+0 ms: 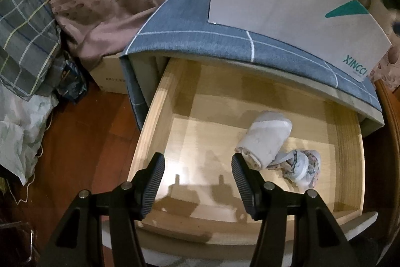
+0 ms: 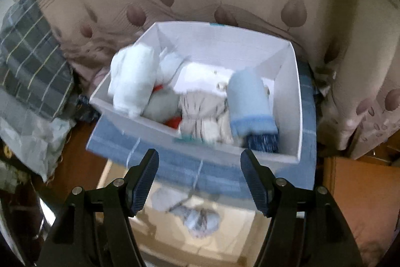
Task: Take underwear out of drawer
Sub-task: 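Move right tool into the drawer and grasp the pink-floral grey garment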
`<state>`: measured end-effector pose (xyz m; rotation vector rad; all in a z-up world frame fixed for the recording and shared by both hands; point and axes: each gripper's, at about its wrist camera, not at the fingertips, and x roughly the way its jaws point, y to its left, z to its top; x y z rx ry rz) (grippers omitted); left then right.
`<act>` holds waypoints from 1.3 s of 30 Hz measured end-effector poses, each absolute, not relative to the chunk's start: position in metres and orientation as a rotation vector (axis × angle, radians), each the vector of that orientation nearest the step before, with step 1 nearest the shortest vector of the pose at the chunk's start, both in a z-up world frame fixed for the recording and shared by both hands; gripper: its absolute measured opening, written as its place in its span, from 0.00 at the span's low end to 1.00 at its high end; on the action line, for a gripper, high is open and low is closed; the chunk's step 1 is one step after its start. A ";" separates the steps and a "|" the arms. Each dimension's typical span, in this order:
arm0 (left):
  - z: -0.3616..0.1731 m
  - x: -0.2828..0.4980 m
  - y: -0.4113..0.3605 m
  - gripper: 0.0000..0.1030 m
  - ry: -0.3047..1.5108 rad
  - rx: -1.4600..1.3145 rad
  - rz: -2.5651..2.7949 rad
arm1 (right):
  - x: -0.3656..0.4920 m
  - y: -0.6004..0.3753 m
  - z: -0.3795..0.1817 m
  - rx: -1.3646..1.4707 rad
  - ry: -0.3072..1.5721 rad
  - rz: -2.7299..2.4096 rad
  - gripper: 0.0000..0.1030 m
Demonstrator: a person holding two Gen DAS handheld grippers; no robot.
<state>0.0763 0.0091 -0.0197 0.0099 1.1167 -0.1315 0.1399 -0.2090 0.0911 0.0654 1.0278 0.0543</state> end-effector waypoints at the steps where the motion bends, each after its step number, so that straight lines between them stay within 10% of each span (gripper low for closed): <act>1: -0.020 0.076 0.010 0.55 1.122 0.006 -0.129 | 0.132 -0.210 0.088 0.060 1.034 0.058 0.64; 39: -0.028 0.081 0.022 0.55 1.185 -0.083 -0.129 | 0.110 -0.157 -0.153 -0.245 1.474 0.240 0.63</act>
